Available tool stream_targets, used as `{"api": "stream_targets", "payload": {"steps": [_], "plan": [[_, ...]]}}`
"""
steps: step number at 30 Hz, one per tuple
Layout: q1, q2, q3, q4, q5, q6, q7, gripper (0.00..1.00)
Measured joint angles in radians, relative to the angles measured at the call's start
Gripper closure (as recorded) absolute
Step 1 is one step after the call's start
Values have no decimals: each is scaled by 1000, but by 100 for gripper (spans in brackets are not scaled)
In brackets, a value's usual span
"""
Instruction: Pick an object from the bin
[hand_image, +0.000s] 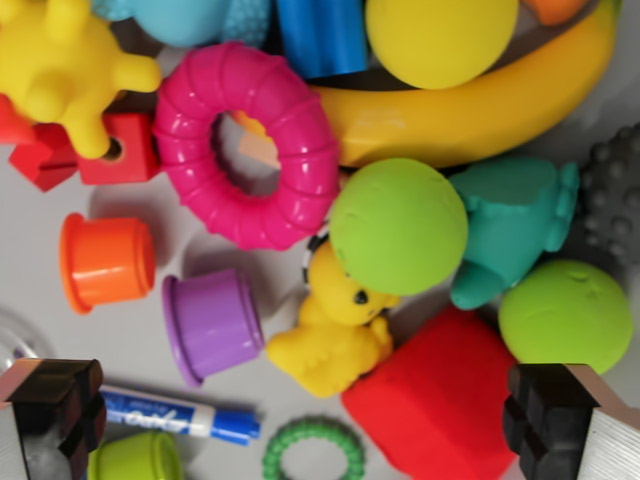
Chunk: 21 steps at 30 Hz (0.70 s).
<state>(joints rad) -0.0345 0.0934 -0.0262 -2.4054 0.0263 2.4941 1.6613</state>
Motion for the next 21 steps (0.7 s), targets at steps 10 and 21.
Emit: {"api": "stream_targets", "payload": {"steps": [10, 21], "plan": [[0, 15, -12, -54, -3, 69, 141, 0], [0, 47, -25, -104, -4, 151, 274, 0]]}}
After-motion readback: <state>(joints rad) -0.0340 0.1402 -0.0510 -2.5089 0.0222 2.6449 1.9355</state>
